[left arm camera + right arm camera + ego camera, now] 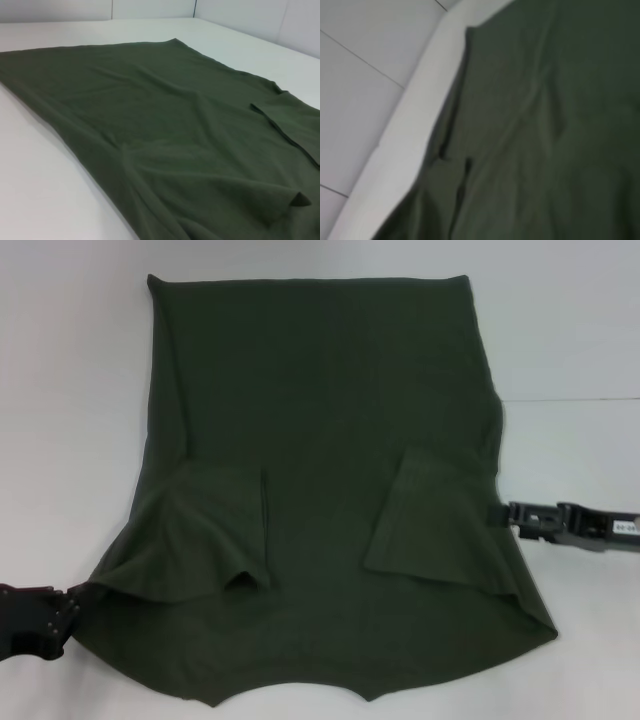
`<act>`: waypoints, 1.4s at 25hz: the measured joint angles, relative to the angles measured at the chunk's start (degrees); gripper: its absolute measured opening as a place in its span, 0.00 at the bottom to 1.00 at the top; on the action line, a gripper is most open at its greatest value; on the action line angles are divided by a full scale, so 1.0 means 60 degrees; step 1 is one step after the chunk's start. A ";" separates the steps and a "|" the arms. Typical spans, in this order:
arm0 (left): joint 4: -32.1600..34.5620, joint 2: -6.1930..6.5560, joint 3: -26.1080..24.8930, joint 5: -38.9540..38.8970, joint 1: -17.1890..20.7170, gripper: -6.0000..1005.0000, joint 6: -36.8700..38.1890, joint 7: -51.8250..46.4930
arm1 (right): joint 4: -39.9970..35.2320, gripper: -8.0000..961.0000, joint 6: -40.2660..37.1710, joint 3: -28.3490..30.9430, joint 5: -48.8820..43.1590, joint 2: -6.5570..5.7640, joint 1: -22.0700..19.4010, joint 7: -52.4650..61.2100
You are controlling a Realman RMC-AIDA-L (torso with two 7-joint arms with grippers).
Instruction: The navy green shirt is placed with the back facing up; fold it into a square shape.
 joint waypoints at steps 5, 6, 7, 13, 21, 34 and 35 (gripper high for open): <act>0.0021 0.0020 -0.0019 -0.0006 0.0027 0.03 0.0209 0.0004 | -0.0100 0.92 -0.0203 0.0028 -0.0581 -0.0177 -0.0279 0.0560; 0.0044 0.0023 -0.0029 -0.0006 0.0048 0.03 0.0226 0.0006 | -0.0156 0.92 -0.0233 0.0039 -0.0633 -0.0180 -0.0361 0.0631; 0.0078 0.0024 -0.0036 -0.0007 0.0067 0.03 0.0246 0.0007 | -0.0196 0.92 -0.0254 0.0048 -0.0656 -0.0180 -0.0436 0.0671; 0.0146 0.0014 -0.0195 -0.0010 0.0065 0.03 0.0384 0.0020 | -0.0251 0.92 -0.0345 0.0114 -0.0660 -0.0211 -0.0801 0.0718; 0.0151 0.0002 -0.0230 -0.0010 0.0004 0.03 0.0409 0.0024 | -0.0256 0.91 -0.0381 0.0038 -0.0705 -0.0210 -0.0921 0.0682; 0.0109 -0.0001 -0.0207 -0.0016 -0.0011 0.03 0.0416 0.0024 | -0.0239 0.91 -0.0477 0.0010 -0.1030 -0.0075 -0.0912 0.0641; 0.0106 -0.0001 -0.0206 -0.0016 -0.0013 0.03 0.0415 0.0024 | -0.0225 0.91 -0.0478 0.0003 -0.1046 -0.0062 -0.0887 0.0635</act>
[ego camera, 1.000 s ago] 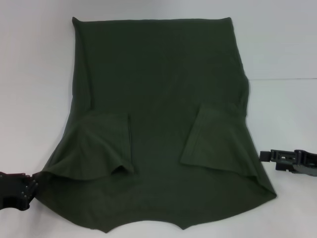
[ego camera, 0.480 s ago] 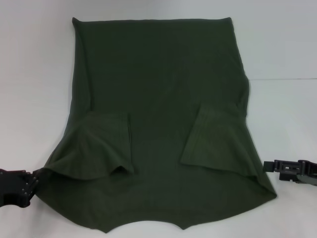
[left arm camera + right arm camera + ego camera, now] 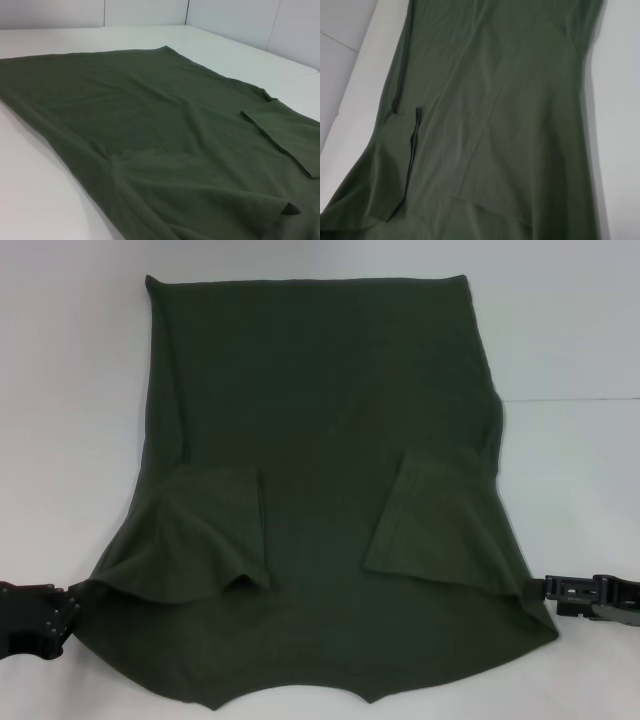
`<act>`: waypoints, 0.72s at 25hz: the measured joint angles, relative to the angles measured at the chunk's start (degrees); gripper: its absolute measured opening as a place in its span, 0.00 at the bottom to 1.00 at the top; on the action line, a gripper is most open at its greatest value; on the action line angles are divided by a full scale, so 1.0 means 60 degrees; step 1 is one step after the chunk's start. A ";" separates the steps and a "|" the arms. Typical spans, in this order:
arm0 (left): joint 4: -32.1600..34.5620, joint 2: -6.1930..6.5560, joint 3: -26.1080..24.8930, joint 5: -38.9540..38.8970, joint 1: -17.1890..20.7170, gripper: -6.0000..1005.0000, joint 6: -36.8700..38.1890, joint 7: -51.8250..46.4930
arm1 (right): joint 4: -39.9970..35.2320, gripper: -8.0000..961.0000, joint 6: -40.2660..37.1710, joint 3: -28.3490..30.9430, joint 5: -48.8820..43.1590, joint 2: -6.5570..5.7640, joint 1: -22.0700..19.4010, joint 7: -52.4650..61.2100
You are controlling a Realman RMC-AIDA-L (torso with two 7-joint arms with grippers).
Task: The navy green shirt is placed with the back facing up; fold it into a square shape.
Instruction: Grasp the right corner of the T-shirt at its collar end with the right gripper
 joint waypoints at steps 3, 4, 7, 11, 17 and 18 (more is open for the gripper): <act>-0.0010 0.0000 0.0003 -0.0005 -0.0010 0.03 0.0000 0.0000 | 0.0005 0.91 -0.0018 -0.0014 -0.0004 0.0019 0.0016 -0.0003; -0.0011 0.0000 0.0012 -0.0006 -0.0010 0.03 0.0000 0.0000 | 0.0006 0.91 -0.0036 -0.0034 -0.0005 0.0026 0.0025 -0.0005; -0.0014 0.0000 0.0022 -0.0009 -0.0010 0.03 -0.0001 0.0000 | 0.0008 0.90 -0.0058 -0.0125 -0.0005 0.0054 0.0055 -0.0007; -0.0015 0.0000 0.0023 -0.0008 -0.0009 0.03 -0.0001 0.0000 | -0.0024 0.90 -0.0141 -0.0208 -0.0006 0.0122 0.0091 -0.0008; -0.0019 0.0000 -0.0001 -0.0009 -0.0009 0.03 -0.0001 0.0006 | -0.0032 0.90 -0.0399 -0.0217 -0.0004 0.0155 0.0186 -0.0008; -0.0027 0.0000 -0.0002 -0.0008 -0.0011 0.03 -0.0001 0.0009 | -0.0032 0.90 -0.0399 -0.0217 -0.0004 0.0155 0.0186 -0.0008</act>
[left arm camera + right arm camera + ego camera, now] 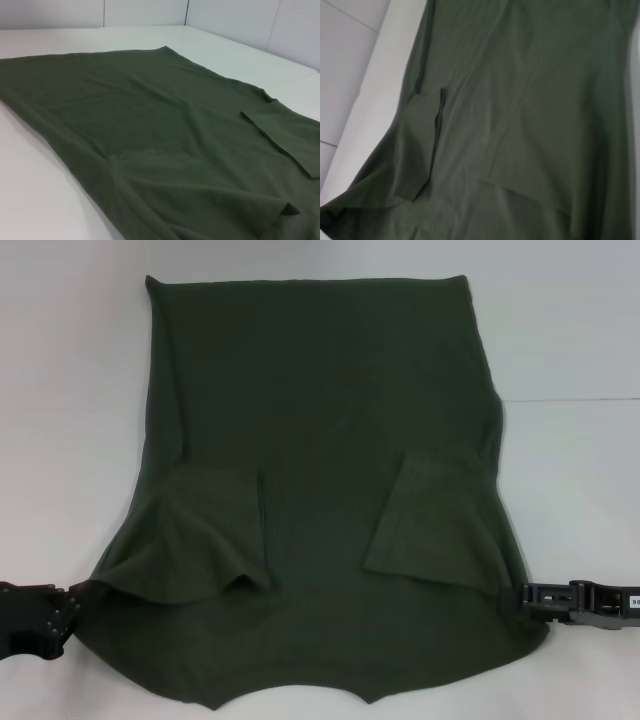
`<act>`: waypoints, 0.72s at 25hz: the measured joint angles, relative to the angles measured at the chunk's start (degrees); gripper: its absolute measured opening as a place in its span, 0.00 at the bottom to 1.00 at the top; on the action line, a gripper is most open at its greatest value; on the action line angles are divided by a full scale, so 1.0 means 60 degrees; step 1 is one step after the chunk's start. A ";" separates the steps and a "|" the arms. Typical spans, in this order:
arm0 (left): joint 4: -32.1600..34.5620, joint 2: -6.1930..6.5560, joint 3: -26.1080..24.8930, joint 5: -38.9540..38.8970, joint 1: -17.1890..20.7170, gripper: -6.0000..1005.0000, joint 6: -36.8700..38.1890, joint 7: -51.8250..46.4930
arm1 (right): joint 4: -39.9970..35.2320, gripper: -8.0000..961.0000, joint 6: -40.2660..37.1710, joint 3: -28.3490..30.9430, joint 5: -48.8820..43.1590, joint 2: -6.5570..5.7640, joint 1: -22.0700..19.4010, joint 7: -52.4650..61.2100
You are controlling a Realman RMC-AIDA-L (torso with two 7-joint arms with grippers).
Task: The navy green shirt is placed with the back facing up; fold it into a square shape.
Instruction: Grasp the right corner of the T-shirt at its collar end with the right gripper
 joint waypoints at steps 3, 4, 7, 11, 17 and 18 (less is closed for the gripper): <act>-0.0019 0.0000 -0.0004 0.0000 -0.0005 0.03 0.0000 0.0012 | -0.0005 0.90 -0.0088 0.0001 0.0000 0.0012 0.0047 -0.0001; -0.0022 0.0000 -0.0005 0.0000 -0.0007 0.03 0.0000 0.0015 | -0.0021 0.90 -0.0090 0.0008 0.0000 0.0012 0.0053 0.0000; -0.0033 0.0000 -0.0006 0.0001 -0.0020 0.03 0.0000 0.0018 | -0.0132 0.90 -0.0088 0.0056 0.0001 0.0012 0.0015 0.0007; -0.0049 0.0000 -0.0005 0.0001 -0.0044 0.03 0.0000 0.0020 | -0.0329 0.89 -0.0051 0.0101 0.0006 -0.0020 -0.0108 0.0068; -0.0064 0.0000 -0.0005 0.0001 -0.0094 0.03 0.0000 0.0020 | -0.0344 0.89 -0.0085 0.0133 0.0007 -0.0124 -0.0250 0.0170; -0.0065 0.0000 -0.0004 0.0001 -0.0103 0.03 0.0001 0.0020 | -0.0345 0.89 -0.0108 0.0123 0.0007 -0.0137 -0.0279 0.0202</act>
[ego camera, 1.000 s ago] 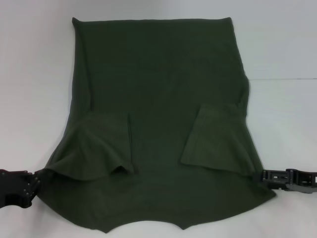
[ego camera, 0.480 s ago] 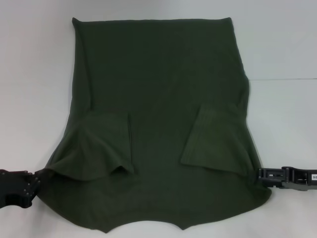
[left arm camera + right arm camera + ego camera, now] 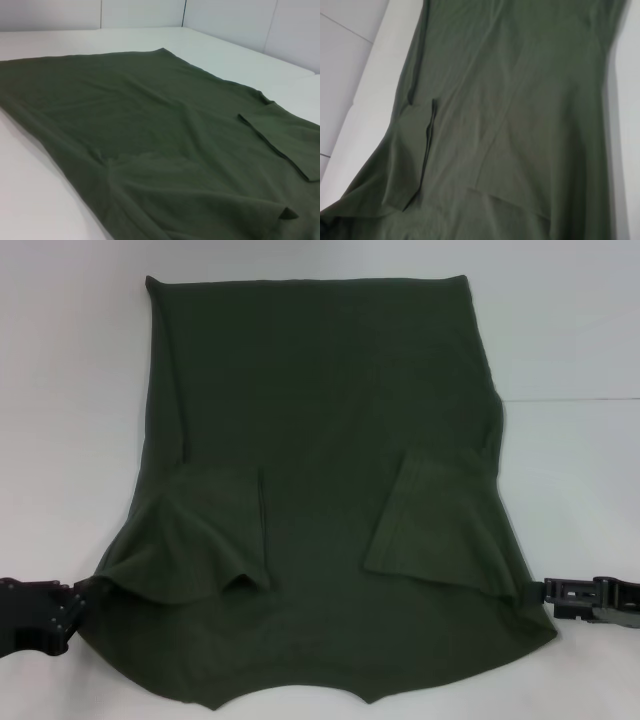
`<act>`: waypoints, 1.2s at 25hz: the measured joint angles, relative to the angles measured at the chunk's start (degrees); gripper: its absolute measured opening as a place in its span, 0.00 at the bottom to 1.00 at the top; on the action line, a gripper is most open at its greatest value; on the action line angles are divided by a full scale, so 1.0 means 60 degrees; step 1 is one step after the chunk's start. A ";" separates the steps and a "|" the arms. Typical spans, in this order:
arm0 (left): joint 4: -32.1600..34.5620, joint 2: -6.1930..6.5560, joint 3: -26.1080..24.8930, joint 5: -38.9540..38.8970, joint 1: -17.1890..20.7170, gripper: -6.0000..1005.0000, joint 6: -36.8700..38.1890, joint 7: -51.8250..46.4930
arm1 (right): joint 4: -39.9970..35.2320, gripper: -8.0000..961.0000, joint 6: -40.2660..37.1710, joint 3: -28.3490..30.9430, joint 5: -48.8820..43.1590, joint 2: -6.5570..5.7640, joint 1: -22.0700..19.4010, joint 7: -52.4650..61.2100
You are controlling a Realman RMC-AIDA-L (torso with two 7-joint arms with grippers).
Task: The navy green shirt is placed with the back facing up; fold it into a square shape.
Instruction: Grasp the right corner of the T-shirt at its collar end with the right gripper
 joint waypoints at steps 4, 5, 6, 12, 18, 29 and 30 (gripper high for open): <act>-0.0035 0.0000 -0.0001 0.0000 -0.0024 0.03 -0.0002 0.0000 | -0.0010 0.89 -0.0020 -0.0049 -0.0001 -0.0032 -0.0090 0.0051; -0.0045 0.0000 0.0000 0.0000 -0.0032 0.03 -0.0005 0.0001 | -0.0009 0.89 -0.0022 -0.0061 -0.0002 -0.0033 -0.0095 0.0050; -0.0051 0.0000 -0.0001 0.0000 -0.0043 0.03 -0.0010 0.0000 | 0.0000 0.89 -0.0024 -0.0069 -0.0003 -0.0033 -0.0098 0.0050; -0.0065 0.0000 -0.0014 0.0000 -0.0083 0.03 -0.0023 0.0000 | 0.0045 0.88 -0.0044 -0.0086 -0.0138 -0.0004 -0.0090 0.0051; -0.0084 0.0000 -0.0004 0.0000 -0.0134 0.03 -0.0072 0.0000 | 0.0080 0.88 -0.0044 -0.0097 -0.0153 0.0033 -0.0081 0.0056; -0.0084 0.0000 -0.0016 0.0001 -0.0145 0.03 -0.0126 0.0000 | 0.0046 0.88 -0.0307 -0.0142 -0.0202 0.0130 0.0185 0.0063; -0.0085 0.0000 -0.0016 0.0001 -0.0146 0.03 -0.0129 0.0000 | 0.0037 0.88 -0.0351 -0.0142 -0.0202 0.0135 0.0208 0.0063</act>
